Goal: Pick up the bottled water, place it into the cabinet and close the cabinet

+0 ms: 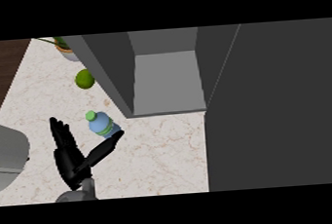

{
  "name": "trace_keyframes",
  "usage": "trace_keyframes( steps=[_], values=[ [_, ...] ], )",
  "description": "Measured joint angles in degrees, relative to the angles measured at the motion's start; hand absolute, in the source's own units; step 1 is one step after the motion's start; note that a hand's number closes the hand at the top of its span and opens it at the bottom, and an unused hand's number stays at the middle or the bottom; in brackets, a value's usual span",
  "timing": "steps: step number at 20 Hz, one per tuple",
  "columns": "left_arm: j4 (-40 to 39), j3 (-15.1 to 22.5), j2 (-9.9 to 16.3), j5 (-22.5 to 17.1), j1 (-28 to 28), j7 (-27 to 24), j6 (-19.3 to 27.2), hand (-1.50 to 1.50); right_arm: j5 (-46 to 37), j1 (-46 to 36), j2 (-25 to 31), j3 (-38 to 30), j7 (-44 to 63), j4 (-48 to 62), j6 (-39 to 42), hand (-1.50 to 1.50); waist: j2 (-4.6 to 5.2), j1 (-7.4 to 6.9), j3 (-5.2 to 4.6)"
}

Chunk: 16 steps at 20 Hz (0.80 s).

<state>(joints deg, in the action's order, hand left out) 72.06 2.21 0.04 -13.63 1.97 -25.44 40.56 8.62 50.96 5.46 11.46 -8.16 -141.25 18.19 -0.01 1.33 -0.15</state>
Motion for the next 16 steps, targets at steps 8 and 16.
trace_keyframes(
  steps=[8, 16],
  values=[
    [-16.6, -4.0, 0.1, -9.2, 4.3, -13.1, -12.2, -1.50, -0.7, 0.9, 0.9, 0.1, -0.7, -0.4, 0.6, -1.50, 0.10, -0.05, 0.01],
    [-33.2, -6.7, 0.0, -16.5, 12.6, -23.2, -21.2, 1.50, -0.9, 3.5, 1.5, -0.9, -2.4, -0.8, 1.7, -1.50, 0.21, 0.38, -0.01]
  ],
)
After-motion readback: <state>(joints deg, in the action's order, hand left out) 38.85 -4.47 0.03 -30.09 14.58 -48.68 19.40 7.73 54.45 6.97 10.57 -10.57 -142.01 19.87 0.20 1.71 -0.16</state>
